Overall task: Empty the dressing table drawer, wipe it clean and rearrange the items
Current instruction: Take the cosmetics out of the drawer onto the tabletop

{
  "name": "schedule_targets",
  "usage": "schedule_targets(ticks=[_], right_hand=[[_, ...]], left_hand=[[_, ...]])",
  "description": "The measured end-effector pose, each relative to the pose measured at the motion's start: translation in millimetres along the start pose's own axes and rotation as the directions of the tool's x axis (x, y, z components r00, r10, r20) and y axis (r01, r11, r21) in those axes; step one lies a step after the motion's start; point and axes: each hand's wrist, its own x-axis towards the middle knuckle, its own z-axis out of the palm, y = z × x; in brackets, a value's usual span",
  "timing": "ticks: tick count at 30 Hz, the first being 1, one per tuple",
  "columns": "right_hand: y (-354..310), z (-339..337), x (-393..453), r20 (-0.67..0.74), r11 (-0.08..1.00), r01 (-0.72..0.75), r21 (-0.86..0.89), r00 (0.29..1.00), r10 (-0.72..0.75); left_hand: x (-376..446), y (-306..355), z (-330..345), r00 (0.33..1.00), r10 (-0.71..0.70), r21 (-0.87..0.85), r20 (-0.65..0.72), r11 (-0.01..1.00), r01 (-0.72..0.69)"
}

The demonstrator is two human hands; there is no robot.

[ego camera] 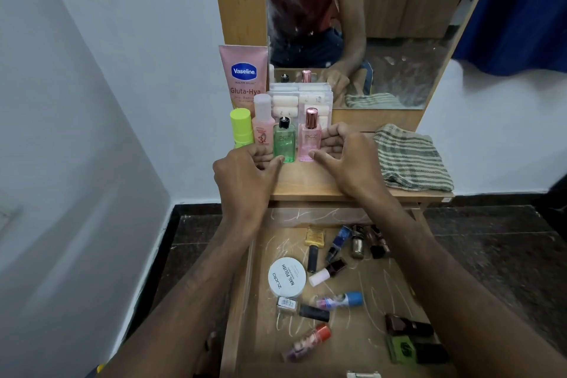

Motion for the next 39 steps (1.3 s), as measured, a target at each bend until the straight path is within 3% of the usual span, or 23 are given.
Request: schedule_targets(ticks=[15, 18, 21, 23, 25, 28, 30, 32, 34, 39], right_hand=[[-3, 1, -7, -0.105, 0.997, 0.039, -0.067, 0.993, -0.046], [-12, -6, -16, -0.190, 0.998, 0.068, -0.002, 0.980, -0.067], [-24, -15, -34, -0.252, 0.981, 0.196, -0.017, 0.948, -0.194], [-29, -20, -50, -0.232, 0.963, 0.267, -0.028, 0.936, -0.266], [-29, -26, -68, -0.168, 0.957, 0.291, -0.013, 0.942, -0.289], [-15, -42, -103, 0.057, 0.975, 0.221, 0.000, 0.974, -0.220], [2, -54, -121, 0.269, 0.976, 0.189, -0.111, 0.951, -0.153], [17, -60, -127, 0.460, 0.931, 0.232, -0.282, 0.884, -0.081], [26, -61, -127, 0.563, 0.895, 0.259, -0.364, 0.826, -0.010], [32, -57, -128, 0.694, 0.812, 0.329, -0.482, 0.709, 0.125]], left_hand=[[4, -3, 7, 1.000, 0.026, 0.115, -0.009, 0.993, -0.025], [-2, -4, 3, 0.992, 0.125, 0.064, 0.008, 0.990, -0.125], [-16, 1, -5, 0.949, 0.304, 0.009, 0.084, 0.952, -0.306], [-28, 6, -12, 0.892, 0.387, -0.025, 0.235, 0.920, -0.392], [-37, 5, -19, 0.798, 0.375, 0.008, 0.471, 0.903, -0.429], [-50, -5, -32, 0.519, 0.288, -0.024, 0.805, 0.890, -0.456], [-57, -8, -41, 0.326, 0.243, -0.053, 0.913, 0.866, -0.497], [-62, -10, -46, 0.207, 0.196, -0.062, 0.959, 0.853, -0.518], [-67, -7, -47, 0.161, 0.143, -0.038, 0.977, 0.850, -0.526], [-76, -4, -45, 0.177, 0.082, 0.047, 0.981, 0.784, -0.620]])
